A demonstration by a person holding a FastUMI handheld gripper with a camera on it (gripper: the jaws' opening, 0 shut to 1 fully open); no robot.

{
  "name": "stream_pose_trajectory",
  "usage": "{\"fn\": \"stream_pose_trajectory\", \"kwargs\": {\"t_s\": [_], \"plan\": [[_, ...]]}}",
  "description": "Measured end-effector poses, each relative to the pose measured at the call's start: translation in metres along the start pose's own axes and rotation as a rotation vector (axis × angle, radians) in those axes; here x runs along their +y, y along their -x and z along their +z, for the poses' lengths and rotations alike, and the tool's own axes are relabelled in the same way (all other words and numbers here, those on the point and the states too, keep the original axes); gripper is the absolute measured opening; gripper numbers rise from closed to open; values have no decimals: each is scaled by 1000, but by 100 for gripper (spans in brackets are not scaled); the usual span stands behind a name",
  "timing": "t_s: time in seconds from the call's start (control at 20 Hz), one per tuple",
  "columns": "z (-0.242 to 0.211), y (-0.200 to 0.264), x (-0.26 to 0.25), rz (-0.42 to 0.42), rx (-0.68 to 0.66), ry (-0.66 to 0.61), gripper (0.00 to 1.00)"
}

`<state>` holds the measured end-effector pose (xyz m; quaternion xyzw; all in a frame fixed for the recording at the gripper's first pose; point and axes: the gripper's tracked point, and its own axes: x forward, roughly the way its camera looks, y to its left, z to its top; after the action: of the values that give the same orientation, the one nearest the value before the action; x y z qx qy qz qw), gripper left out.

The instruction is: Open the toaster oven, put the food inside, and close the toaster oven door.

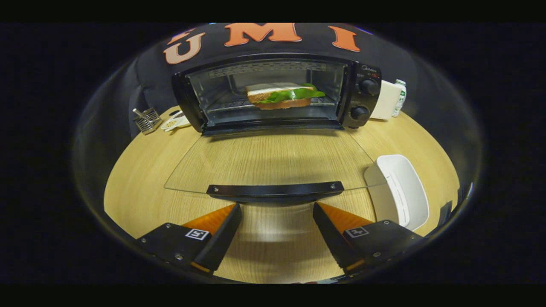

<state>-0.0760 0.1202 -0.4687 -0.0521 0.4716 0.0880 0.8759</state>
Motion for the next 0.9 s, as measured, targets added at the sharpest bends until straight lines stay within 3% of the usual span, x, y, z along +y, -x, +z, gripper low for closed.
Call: {"fn": "stream_pose_trajectory", "kwargs": {"t_s": [0.5, 0.9], "plan": [[47, 32, 3, 31, -40, 9, 99], [113, 41, 1, 43, -134, 3, 99]]}}
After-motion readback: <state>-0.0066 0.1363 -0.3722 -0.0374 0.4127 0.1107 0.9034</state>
